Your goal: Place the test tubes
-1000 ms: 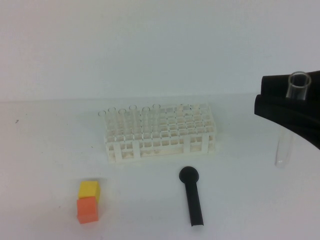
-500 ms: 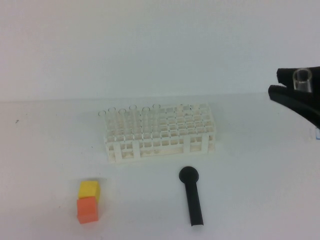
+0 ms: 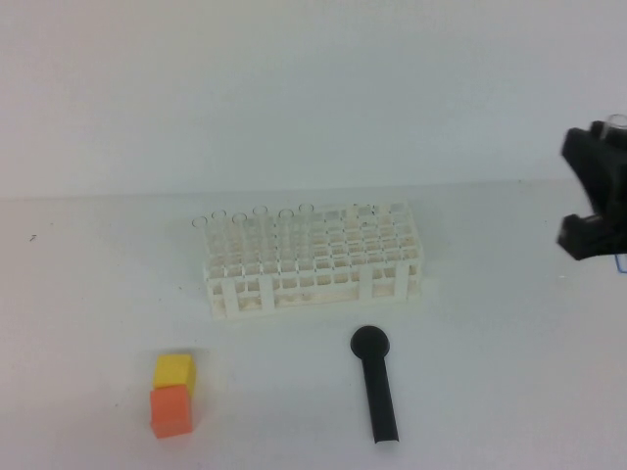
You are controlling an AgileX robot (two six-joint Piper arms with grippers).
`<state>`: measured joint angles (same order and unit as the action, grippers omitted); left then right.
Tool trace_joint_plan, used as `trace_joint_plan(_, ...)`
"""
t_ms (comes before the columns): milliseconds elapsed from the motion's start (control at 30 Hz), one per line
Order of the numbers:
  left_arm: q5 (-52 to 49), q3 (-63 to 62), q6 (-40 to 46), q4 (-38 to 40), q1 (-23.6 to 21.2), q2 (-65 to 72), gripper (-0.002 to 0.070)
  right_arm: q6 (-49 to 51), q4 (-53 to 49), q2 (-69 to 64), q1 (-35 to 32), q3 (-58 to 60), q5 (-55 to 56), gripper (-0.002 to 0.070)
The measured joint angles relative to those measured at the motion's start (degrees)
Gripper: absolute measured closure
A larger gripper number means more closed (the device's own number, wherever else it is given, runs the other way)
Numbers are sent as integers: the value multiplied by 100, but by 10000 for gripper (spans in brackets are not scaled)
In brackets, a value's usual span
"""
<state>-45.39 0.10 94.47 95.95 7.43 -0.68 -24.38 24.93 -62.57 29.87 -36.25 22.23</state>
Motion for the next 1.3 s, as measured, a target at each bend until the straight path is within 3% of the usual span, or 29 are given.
trace_joint_plan(133,30,0,0,0,0,0,676,711,-780,-946,268,-395,329,560)
trace_joint_plan(367,45,0,131,0,0,0,676,1322,-2044,-2769,594,-1197,2000,560)
trace_joint_plan(533,129,0,135,0,0,0,676,1924,-2354,-3846,604,-1776,2630,560)
trace_joint_plan(900,318,0,144,0,0,11,676,2713,-2953,-4967,604,-2792,2777,560)
trace_joint_plan(1300,461,0,144,0,0,11,676,3017,-3091,-5365,604,-2947,2681,560)
